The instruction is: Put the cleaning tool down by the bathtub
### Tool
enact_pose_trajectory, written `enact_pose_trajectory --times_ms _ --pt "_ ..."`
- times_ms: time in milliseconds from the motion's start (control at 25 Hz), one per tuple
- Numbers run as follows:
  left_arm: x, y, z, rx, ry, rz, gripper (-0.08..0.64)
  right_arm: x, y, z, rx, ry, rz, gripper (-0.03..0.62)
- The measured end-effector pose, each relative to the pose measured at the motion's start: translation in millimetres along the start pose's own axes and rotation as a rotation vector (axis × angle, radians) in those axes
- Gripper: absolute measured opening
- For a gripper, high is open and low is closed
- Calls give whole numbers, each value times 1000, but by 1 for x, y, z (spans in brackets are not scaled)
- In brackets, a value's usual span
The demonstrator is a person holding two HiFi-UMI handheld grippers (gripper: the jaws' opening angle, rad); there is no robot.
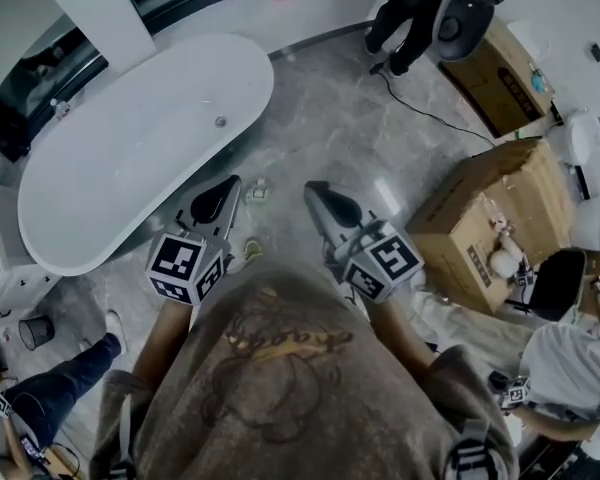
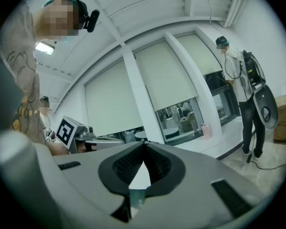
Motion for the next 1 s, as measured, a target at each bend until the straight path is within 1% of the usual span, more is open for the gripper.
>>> enact_pose_trajectory --times_ms 120,240,760,1000 --pt "1 -1 1 -1 -10 -9 9 -1 1 4 13 -2 12 3" --pt "-1 -1 2 -2 -21 -7 9 2 2 7 18 -20 -1 3" --pt "-23 -9 0 9 -52 13 9 -3 0 15 12 -15 3 3" --pt "-26 -15 -1 20 -70 9 9 -6 -3 22 20 -13 12 3"
Point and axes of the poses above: the fingertips, and each gripper's own axes: y forward along the fingers, z to its left, x out of its top, the point moved 3 cm from there along -y, backward along the fingers, and after that the axes turned 15 degrees about z, right-handed, at the moved point
